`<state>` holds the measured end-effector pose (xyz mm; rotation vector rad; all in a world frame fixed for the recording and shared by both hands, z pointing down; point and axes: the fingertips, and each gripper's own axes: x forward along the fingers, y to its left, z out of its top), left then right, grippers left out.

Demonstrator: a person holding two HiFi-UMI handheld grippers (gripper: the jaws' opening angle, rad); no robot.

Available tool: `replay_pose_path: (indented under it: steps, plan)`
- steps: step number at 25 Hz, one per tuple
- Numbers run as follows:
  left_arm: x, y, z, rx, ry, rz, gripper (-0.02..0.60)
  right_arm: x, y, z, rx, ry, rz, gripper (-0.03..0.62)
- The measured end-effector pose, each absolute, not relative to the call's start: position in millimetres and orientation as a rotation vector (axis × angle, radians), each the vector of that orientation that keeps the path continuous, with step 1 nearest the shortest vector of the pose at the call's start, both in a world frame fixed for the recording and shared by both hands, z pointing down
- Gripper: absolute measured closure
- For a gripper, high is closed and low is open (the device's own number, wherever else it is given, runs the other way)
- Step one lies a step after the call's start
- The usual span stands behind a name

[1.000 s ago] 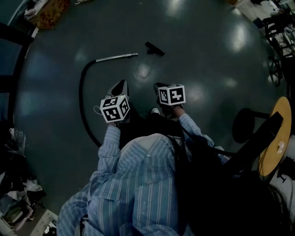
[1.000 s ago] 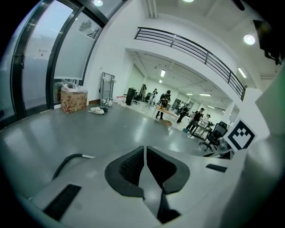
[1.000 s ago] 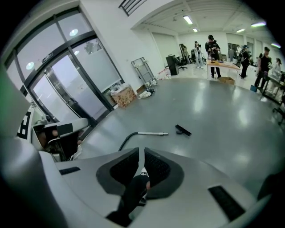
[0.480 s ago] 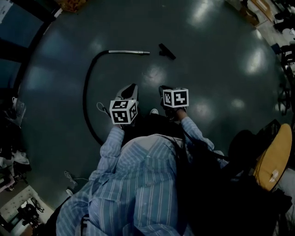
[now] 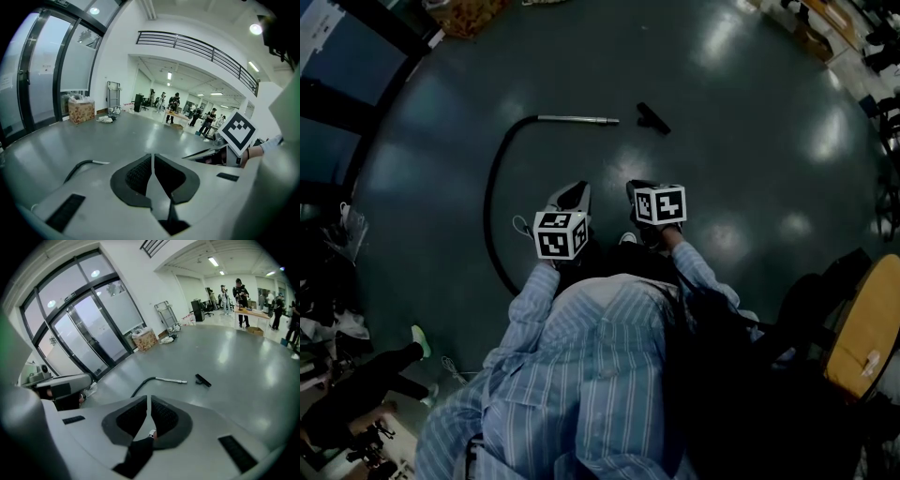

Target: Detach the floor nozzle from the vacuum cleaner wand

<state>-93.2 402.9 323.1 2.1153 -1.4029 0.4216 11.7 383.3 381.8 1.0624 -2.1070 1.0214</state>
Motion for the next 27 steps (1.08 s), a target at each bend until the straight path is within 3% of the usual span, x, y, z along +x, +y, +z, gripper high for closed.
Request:
replay_pose_path:
  steps: [27]
  plan:
    - [-114.1, 403.7, 315.1, 2.157, -1.375, 0.408, 0.557, -10.2, 390.4, 368.9, 1.08, -2.105, 0.959, 0.562]
